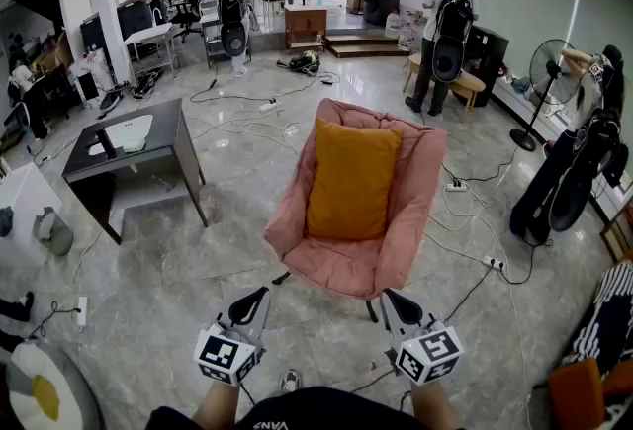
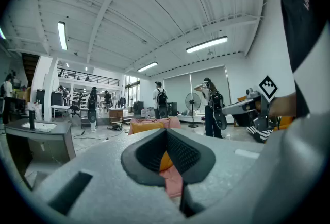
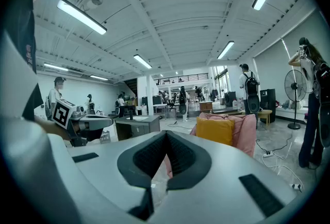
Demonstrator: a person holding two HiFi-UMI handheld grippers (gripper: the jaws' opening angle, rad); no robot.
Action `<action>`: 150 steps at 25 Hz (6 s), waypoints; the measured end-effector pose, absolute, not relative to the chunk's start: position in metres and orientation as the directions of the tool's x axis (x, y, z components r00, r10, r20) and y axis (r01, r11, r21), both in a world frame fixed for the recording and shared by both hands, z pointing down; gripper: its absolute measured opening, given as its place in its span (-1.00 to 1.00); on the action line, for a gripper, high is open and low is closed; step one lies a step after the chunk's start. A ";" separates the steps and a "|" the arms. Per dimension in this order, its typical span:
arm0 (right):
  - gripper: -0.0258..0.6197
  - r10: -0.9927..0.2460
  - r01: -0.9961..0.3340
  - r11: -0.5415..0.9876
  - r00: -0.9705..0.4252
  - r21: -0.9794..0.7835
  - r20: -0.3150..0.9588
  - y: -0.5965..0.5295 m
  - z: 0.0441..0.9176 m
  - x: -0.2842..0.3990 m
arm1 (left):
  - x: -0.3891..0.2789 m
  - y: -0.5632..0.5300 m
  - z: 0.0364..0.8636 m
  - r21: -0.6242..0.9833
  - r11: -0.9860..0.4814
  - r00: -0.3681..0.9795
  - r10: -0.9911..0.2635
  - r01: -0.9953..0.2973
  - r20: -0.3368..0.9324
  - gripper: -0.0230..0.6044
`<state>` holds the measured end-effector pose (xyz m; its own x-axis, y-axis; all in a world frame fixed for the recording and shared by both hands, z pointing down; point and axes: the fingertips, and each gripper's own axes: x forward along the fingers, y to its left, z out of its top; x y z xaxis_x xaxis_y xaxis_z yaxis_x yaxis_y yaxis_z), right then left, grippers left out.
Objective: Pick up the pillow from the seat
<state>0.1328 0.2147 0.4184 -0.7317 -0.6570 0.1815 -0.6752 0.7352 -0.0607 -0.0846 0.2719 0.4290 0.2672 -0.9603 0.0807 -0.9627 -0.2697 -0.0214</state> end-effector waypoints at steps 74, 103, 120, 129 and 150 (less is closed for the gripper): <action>-0.10 -0.744 -0.778 0.528 -0.617 -0.341 0.255 -0.148 0.493 0.168 | -0.089 -0.076 0.499 0.144 -0.295 0.320 -0.924 -0.944 0.207 0.03; -0.12 -0.824 -0.908 0.361 -0.418 -0.213 0.382 -0.363 0.559 0.093 | -0.179 -0.330 0.572 0.199 -0.451 0.492 -0.819 -0.870 0.295 0.03; -0.09 -0.810 -0.932 0.329 -0.361 -0.152 0.462 -0.499 0.635 0.105 | -0.183 -0.429 0.628 0.273 -0.482 0.551 -0.767 -0.833 0.328 0.04; 0.04 -0.771 -0.914 0.245 -0.386 -0.324 0.506 -0.542 0.678 0.125 | -0.179 -0.460 0.661 0.357 -0.421 0.538 -0.767 -0.834 0.350 0.15; -0.44 -0.684 -0.827 0.379 -0.553 -0.415 0.477 -0.525 0.690 0.090 | -0.153 -0.475 0.695 0.425 -0.314 0.494 -0.756 -0.849 0.429 0.05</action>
